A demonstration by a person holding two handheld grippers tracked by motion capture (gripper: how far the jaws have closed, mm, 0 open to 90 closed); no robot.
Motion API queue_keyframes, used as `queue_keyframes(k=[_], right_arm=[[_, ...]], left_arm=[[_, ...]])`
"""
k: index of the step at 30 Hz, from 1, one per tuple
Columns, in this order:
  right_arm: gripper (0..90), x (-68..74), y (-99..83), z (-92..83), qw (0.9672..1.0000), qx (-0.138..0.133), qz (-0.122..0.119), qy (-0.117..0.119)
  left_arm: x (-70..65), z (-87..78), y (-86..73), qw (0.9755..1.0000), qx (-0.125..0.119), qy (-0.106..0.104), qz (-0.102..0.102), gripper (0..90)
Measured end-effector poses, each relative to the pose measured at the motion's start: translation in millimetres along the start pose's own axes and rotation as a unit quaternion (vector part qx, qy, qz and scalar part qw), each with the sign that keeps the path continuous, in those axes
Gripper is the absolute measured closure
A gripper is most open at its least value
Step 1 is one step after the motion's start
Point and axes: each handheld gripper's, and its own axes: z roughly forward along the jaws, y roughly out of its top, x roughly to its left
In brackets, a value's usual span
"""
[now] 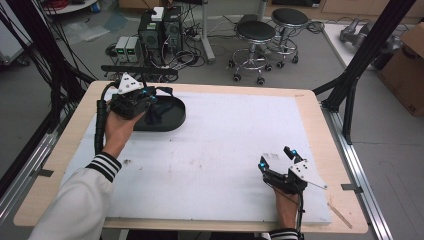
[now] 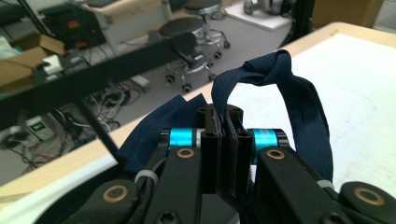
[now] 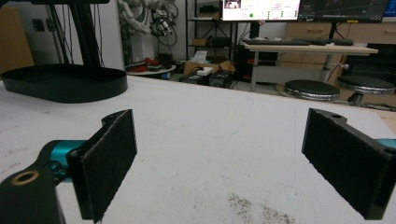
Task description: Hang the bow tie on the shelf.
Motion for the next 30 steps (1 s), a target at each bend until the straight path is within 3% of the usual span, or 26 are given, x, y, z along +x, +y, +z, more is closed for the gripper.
queue_keyframes(k=[19,30], right_arm=[[9.3,0.3,-0.1,-0.2,1.0,0.0,0.0,0.0],[9.3,0.1,0.0,0.2,1.0,0.0,-0.002,0.001]], left_arm=[[35.2,3.5,-3.4,0.9982,-0.011,0.053,-0.028,85.9],[46.0,22.0,-6.1,0.9975,-0.008,0.061,-0.034,85.9]])
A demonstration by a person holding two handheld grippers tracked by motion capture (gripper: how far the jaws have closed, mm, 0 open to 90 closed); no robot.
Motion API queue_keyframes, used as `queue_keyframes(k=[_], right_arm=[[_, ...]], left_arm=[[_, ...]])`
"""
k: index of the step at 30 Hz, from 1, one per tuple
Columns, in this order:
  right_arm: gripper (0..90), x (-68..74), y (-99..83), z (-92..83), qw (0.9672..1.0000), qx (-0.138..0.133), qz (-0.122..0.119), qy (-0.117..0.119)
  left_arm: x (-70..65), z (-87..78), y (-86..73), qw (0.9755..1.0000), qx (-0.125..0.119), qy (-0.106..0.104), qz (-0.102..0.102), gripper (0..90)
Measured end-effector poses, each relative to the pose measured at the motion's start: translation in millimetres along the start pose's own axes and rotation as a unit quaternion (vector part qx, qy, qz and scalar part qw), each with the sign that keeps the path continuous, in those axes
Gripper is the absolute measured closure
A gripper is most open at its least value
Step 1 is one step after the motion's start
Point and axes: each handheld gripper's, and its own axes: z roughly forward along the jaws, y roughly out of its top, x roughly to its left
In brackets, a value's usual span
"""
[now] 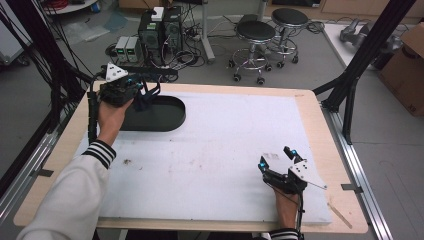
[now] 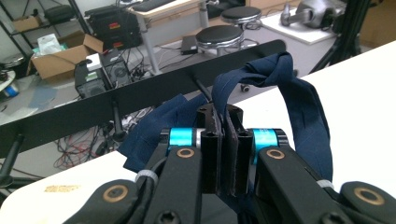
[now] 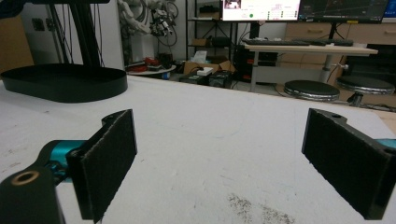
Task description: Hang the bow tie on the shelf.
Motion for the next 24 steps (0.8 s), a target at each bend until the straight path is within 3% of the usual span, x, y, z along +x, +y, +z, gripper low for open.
queue_keyframes(k=[15,19,24], right_arm=[[9.3,0.1,0.1,0.0,1.0,0.001,0.002,-0.001],[9.3,0.1,0.1,0.1,1.0,0.001,0.002,-0.001],[9.3,0.1,0.1,0.0,1.0,0.002,0.003,-0.002]], left_arm=[[8.9,16.6,-7.2,0.9997,0.001,0.009,-0.021,85.8],[9.6,20.7,-7.5,0.9998,0.006,0.012,-0.013,85.8],[12.0,25.6,-6.6,0.9997,0.004,0.015,-0.018,85.8]])
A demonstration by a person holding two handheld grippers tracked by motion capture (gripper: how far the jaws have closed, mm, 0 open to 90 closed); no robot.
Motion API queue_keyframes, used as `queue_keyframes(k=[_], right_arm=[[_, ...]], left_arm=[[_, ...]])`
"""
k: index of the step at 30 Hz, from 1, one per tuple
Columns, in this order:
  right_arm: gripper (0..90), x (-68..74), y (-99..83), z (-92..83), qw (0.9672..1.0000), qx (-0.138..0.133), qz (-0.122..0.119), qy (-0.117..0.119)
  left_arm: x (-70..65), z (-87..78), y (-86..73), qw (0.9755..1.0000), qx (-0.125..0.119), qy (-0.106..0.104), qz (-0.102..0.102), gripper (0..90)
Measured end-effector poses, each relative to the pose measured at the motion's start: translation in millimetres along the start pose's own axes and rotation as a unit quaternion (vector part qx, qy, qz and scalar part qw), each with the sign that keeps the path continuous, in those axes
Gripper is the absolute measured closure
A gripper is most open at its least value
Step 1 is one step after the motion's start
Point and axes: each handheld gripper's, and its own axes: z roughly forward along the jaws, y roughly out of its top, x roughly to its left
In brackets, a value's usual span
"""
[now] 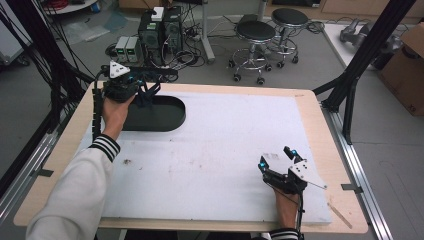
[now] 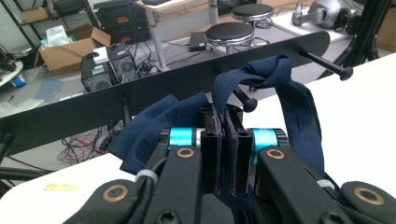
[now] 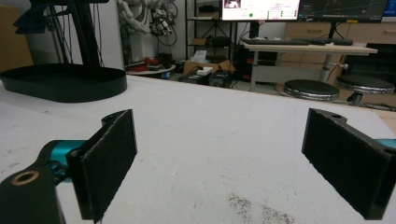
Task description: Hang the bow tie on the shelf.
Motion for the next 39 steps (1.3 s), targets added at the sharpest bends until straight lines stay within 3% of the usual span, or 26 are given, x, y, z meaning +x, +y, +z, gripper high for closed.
queue_keyframes(k=[22,39], right_arm=[[9.3,-0.6,0.0,0.0,1.0,-0.001,0.002,0.001],[9.3,-0.8,-0.3,-0.5,1.0,-0.005,-0.002,0.001]], left_arm=[[-1.0,22.5,-12.7,0.9997,0.024,-0.004,0.002,85.6],[1.2,26.2,-19.5,0.9996,0.027,-0.007,0.0,80.9]])
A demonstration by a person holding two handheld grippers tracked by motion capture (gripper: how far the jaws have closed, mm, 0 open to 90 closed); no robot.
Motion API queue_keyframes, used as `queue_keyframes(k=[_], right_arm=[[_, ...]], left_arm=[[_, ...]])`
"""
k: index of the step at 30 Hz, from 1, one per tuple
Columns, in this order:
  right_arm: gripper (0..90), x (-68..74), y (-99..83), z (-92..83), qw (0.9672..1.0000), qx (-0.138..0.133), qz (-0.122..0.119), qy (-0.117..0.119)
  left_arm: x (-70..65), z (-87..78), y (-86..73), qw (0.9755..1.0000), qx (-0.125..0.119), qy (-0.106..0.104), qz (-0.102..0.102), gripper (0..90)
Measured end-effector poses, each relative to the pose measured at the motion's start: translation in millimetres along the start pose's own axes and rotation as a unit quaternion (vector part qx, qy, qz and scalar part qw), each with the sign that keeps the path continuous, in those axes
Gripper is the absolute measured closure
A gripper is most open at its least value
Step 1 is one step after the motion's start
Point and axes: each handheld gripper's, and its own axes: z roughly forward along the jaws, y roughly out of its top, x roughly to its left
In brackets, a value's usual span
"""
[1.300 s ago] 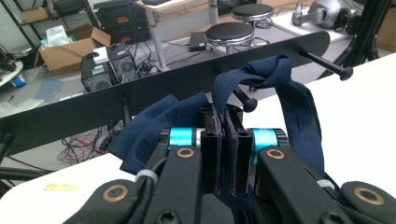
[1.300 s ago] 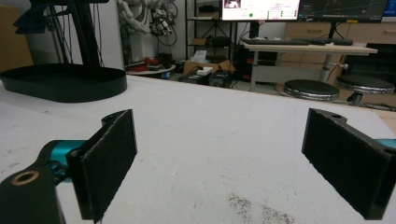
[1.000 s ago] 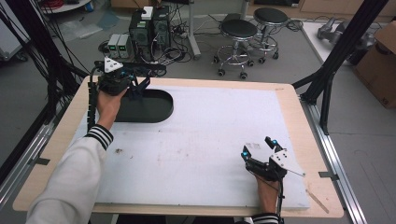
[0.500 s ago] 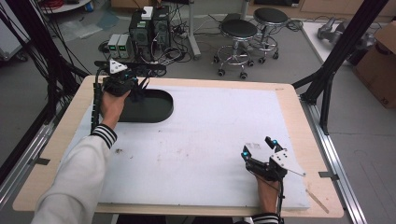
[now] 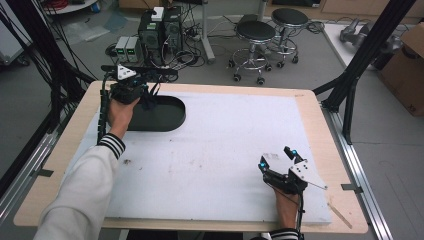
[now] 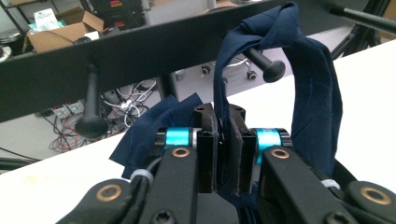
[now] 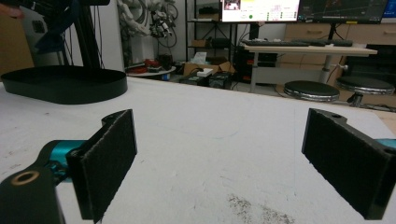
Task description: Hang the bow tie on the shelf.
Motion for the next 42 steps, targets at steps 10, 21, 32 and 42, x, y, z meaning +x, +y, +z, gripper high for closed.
queue_keyframes(k=[10,21,32,42], right_arm=[[9.3,-0.2,0.0,0.0,1.0,-0.001,0.003,0.0],[9.2,0.7,-0.2,-0.5,1.0,-0.001,0.001,-0.002],[9.3,1.0,0.2,0.5,1.0,0.003,-0.005,-0.004],[9.2,1.1,0.3,0.6,1.0,0.003,-0.003,-0.005]], left_arm=[[-1.2,-3.7,1.1,0.9997,0.013,0.02,-0.006,56.4],[-3.6,-43.6,-28.2,0.9997,0.005,-0.022,-0.003,23.8],[6.6,-112.9,-86.5,0.9936,-0.081,-0.069,-0.037,23.2],[-5.7,-153.3,-148.1,0.9787,-0.173,-0.099,-0.05,24.1]])
